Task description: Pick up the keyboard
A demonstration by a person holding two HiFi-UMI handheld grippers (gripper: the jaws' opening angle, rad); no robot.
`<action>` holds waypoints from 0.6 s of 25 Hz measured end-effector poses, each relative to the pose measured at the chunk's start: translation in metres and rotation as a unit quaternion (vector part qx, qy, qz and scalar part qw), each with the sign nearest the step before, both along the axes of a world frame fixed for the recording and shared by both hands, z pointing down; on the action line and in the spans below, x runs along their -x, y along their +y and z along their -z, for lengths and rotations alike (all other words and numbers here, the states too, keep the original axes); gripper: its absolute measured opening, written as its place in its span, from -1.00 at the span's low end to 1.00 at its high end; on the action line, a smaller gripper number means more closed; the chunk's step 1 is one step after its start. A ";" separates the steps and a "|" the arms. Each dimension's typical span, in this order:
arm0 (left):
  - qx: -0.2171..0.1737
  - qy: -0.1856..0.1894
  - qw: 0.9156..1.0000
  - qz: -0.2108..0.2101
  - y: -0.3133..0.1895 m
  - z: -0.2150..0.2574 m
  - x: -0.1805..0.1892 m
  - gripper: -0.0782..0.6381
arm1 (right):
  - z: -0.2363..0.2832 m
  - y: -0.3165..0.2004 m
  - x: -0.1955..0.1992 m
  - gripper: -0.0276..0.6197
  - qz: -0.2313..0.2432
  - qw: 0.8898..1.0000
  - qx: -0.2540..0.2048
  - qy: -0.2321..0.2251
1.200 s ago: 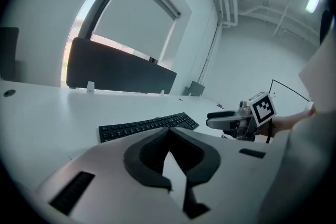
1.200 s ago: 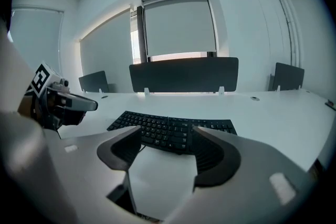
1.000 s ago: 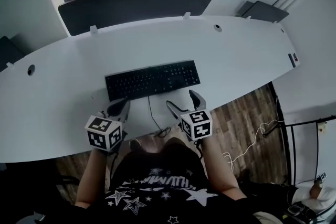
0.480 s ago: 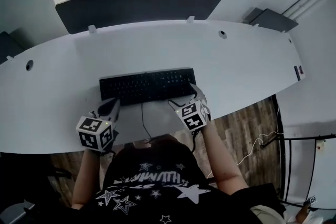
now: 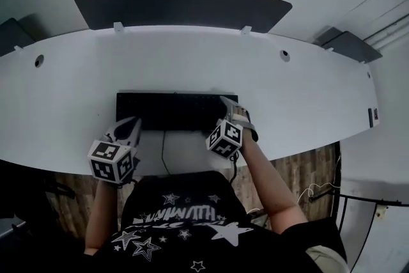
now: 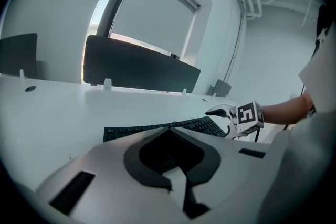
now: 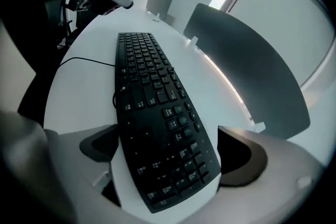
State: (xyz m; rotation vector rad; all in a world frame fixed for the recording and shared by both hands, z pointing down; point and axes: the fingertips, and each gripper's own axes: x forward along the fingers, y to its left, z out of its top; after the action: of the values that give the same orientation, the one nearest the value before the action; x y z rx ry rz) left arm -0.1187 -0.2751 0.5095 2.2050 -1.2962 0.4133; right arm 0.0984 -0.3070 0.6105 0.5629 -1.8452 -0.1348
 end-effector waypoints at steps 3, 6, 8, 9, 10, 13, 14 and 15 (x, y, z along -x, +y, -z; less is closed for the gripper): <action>0.003 -0.004 1.000 0.016 -0.002 -0.002 -0.001 -0.76 | -0.005 -0.006 0.008 0.86 0.062 0.997 0.037 0.020; 0.006 -0.007 0.999 0.030 -0.001 -0.003 -0.003 -0.76 | -0.014 -0.006 0.012 0.87 0.105 0.990 0.090 0.039; 0.006 -0.011 0.999 0.042 0.000 -0.003 -0.003 -0.76 | -0.018 -0.005 0.014 0.87 0.125 0.984 0.118 0.049; 0.007 -0.013 0.999 0.049 0.001 -0.002 -0.001 -0.76 | -0.018 -0.004 0.016 0.87 0.134 0.981 0.130 0.052; 0.008 -0.014 0.998 0.058 0.003 -0.002 0.000 -0.76 | -0.017 -0.002 0.019 0.87 0.142 0.978 0.142 0.054; 0.018 -0.015 0.996 0.081 0.009 -0.002 0.007 -0.76 | -0.018 -0.002 0.023 0.87 0.155 0.970 0.175 0.060; 0.020 -0.015 0.996 0.088 0.010 -0.003 0.009 -0.76 | -0.019 -0.002 0.024 0.87 0.157 0.968 0.183 0.063; 0.022 -0.016 0.995 0.096 0.011 -0.004 0.012 -0.76 | -0.020 -0.001 0.024 0.87 0.158 0.967 0.188 0.067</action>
State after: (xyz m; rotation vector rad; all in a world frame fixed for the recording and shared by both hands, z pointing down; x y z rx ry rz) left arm -0.1308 -0.2637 0.5132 2.0233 -1.4861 0.3991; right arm 0.0742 -0.3085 0.6307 -0.0066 -1.7590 -0.0317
